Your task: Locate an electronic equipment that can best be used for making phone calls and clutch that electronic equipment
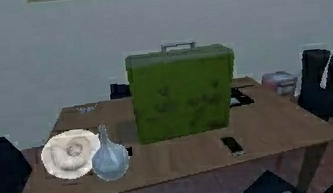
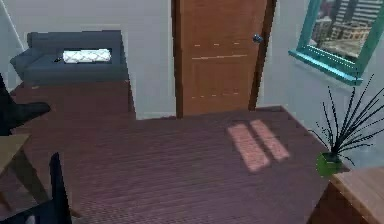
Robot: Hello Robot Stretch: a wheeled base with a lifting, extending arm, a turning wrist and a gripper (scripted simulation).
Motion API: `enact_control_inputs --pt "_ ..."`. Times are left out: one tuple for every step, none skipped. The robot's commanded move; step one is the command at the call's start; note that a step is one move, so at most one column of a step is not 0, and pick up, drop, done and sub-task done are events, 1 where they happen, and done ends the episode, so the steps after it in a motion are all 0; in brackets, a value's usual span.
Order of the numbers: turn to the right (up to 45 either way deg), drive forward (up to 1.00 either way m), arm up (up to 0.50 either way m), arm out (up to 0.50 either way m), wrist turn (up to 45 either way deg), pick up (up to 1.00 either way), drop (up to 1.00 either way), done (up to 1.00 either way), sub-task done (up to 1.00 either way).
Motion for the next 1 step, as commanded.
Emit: enact_control_inputs --pt "-45.0 0.0 0.0 0.0 0.0 0.0 0.0 0.0 0.0"
